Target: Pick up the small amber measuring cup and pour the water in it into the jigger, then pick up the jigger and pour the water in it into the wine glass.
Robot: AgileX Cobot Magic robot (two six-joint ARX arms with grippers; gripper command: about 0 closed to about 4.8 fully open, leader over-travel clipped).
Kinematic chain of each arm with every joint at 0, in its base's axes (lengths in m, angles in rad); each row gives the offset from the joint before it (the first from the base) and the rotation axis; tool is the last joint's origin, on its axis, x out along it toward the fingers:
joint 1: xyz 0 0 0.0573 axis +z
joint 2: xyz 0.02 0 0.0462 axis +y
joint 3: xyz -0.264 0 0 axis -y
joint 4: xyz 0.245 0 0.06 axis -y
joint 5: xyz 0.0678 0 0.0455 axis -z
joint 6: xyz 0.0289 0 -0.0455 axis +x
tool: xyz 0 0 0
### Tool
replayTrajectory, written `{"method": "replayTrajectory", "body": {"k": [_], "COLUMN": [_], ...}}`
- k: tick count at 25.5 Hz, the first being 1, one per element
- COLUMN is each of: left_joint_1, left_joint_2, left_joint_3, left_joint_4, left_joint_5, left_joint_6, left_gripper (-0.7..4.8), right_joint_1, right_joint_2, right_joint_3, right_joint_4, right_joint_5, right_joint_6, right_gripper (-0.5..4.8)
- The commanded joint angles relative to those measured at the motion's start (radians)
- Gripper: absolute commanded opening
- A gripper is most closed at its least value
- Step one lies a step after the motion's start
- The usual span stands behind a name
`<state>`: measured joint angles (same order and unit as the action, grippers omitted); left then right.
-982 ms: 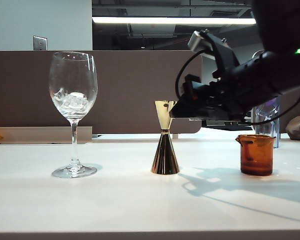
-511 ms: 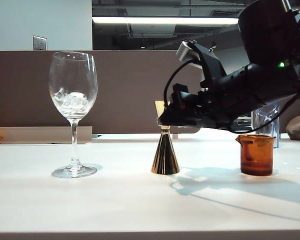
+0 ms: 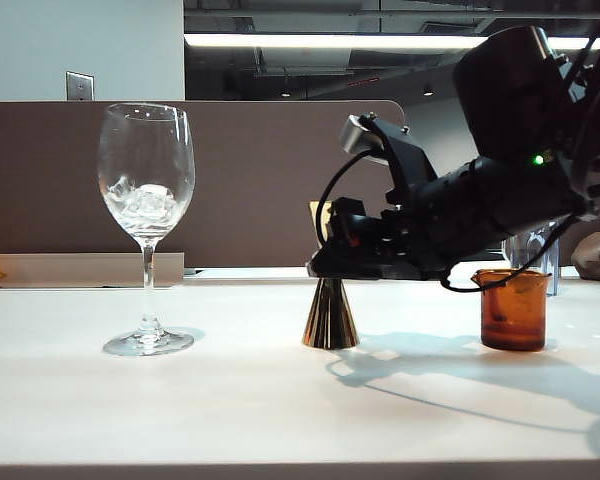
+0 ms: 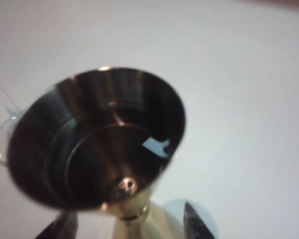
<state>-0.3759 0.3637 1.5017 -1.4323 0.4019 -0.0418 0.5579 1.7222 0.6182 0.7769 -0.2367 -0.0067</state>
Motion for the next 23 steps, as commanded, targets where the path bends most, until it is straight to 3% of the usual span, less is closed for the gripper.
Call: {"method": "replayTrajectory", "body": {"k": [1,4,6,15,18,21,23], "left_joint_1": [0.001,0.001,0.001,0.001,0.001,0.001,0.001], "left_joint_2": [0.001,0.001,0.001,0.001,0.001,0.001,0.001], "left_joint_3": [0.003,0.003,0.003,0.003,0.003,0.003,0.003], "left_joint_4": [-0.003,-0.003,-0.003,-0.003,-0.003,-0.003,-0.003], "left_joint_5": [0.003,0.003,0.003,0.003,0.003,0.003,0.003], "left_joint_6": [0.001,0.001,0.001,0.001,0.001,0.001,0.001], "left_gripper": [-0.02,-0.02,-0.02,-0.02,-0.02,-0.02,-0.02], "right_joint_1": [0.000,0.000,0.000,0.003,0.006,0.006,0.006], "right_joint_2": [0.010,0.020,0.025,0.068,0.074,0.081,0.082], "right_joint_3": [0.013,0.023,0.024,0.068,0.071,0.071,0.071], "right_joint_4": [0.035,0.043,0.042,0.035,0.042,0.042,0.040], "right_joint_5": [-0.002,-0.002,-0.002,-0.009,-0.009,-0.008,-0.008], "right_joint_6": [-0.002,-0.002,-0.002,-0.002,-0.002,-0.002,-0.002], "right_gripper": [2.70,2.60,2.02,1.93,1.34,1.33,0.78]}}
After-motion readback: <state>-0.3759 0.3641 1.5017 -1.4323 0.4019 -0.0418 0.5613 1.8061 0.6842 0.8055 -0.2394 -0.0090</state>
